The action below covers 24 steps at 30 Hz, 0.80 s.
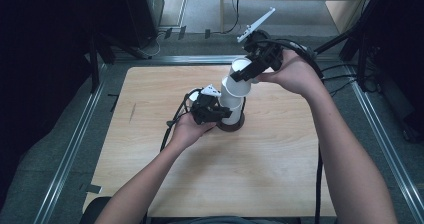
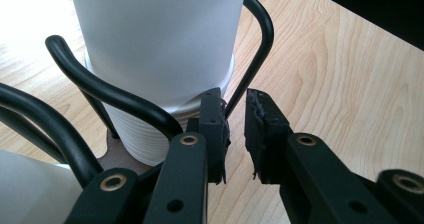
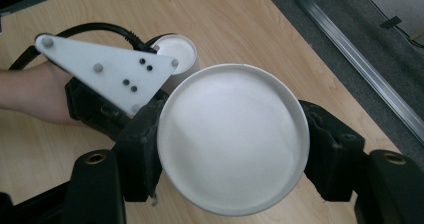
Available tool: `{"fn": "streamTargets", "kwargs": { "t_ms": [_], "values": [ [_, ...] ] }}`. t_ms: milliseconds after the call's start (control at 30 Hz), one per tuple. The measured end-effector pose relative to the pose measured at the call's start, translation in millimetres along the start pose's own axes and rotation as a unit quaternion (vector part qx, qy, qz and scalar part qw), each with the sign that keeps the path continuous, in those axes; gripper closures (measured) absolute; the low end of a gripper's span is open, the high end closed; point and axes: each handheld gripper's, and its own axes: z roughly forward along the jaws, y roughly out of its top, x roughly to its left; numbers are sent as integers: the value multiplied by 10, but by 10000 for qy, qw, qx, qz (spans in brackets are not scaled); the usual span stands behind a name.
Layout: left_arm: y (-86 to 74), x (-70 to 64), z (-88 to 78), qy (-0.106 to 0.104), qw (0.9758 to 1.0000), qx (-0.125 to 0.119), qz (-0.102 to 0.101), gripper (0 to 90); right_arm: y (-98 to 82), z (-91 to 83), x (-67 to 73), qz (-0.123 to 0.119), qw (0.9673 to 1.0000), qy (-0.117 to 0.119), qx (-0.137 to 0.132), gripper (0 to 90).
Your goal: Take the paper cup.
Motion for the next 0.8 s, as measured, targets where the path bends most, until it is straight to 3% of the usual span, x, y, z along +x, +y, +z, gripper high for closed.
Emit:
{"fn": "streamTargets", "kwargs": {
  "t_ms": [200, 433, 533, 667, 800],
  "values": [
    [-10, -9, -6, -43, 10000, -37, 63, 746, -125, -75, 6, 77, 9999, 135, -75, 334],
    [-31, -41, -34, -153, 9998, 7, 88, 706, -349, -127, 15, 96, 9997, 223, 18, 335],
    [-43, -60, -35, -242, 9997, -21, 20, 702, -444, -153, 37, 12, 9997, 244, -47, 335],
    [-59, -130, -57, -305, 9993, 63, 189, 677, -581, -144, 81, -105, 9994, 340, -46, 334],
    [-74, -145, -93, -397, 9990, 66, 178, 649, -695, -128, 129, -145, 9992, 365, -28, 334]
  ]
}}
